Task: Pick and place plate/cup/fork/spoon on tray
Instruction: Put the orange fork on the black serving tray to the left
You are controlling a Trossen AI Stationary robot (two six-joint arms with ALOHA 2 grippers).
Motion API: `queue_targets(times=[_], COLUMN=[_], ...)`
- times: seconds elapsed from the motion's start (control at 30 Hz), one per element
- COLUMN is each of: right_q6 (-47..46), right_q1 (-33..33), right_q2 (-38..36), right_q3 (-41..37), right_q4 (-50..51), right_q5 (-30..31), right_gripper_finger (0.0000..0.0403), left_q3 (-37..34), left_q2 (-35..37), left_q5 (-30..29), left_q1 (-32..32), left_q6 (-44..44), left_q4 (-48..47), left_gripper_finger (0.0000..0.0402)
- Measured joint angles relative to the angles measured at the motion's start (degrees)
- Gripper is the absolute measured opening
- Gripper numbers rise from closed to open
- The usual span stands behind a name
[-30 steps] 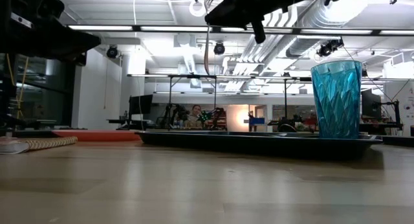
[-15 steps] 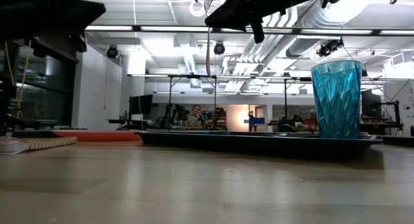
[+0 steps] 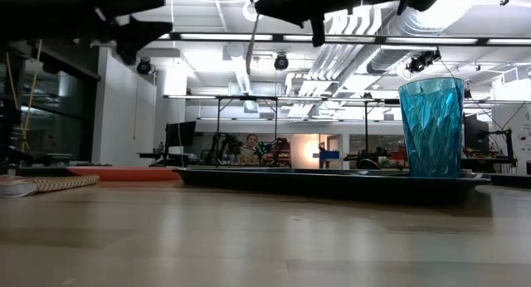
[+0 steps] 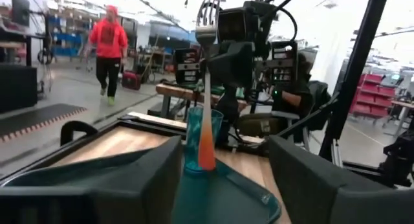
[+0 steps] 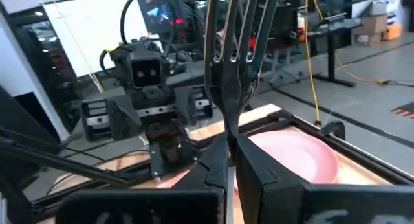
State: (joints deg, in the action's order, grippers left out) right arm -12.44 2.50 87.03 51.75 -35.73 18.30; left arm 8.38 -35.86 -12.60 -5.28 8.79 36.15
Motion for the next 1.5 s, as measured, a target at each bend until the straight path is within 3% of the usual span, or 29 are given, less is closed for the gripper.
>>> queue_targets(times=[0.13,0.3,0.53,0.77,1.0,1.17,1.37,1.5], right_q6=[0.48,-0.68,-0.02,0.51,1.08,2.39,2.42,2.42], right_q1=[-0.31,-1.15,-0.34,-0.09,0.13,0.15,0.11,0.11], right_q2=[2.97,6.03,6.18,6.16,6.16,6.16,6.16,6.16], right_q3=[0.00,0.00,0.00,0.00,0.00,0.00,0.00,0.00], right_q4=[-5.02,-9.34,-10.10,-10.95,-10.82,-10.86,-10.66,-10.71], right_q5=[-3.93,-11.45,-12.91,-16.98,-18.20,-18.40,-17.92,-17.94], right_gripper_finger=[0.0000,0.0000,0.0000,0.0000,0.0000,0.0000,0.0000,0.0001], left_q3=[5.19,11.33,16.62,19.98,20.42,20.42,20.42,20.42], left_q2=[-9.19,-20.06,-30.92,-37.15,-38.46,-38.46,-38.46,-38.29], left_q5=[0.05,2.60,3.24,3.28,4.75,8.00,9.96,9.94], left_q1=[0.00,0.00,0.00,0.66,1.58,1.62,1.56,1.57], left_q6=[0.14,1.52,1.98,2.66,2.81,3.23,3.18,3.33], left_q4=[1.20,1.10,1.01,1.37,1.49,1.47,1.47,1.46], left_gripper_finger=[0.0265,0.0275,0.0274,0.0275,0.0270,0.0202,0.0036,0.0037])
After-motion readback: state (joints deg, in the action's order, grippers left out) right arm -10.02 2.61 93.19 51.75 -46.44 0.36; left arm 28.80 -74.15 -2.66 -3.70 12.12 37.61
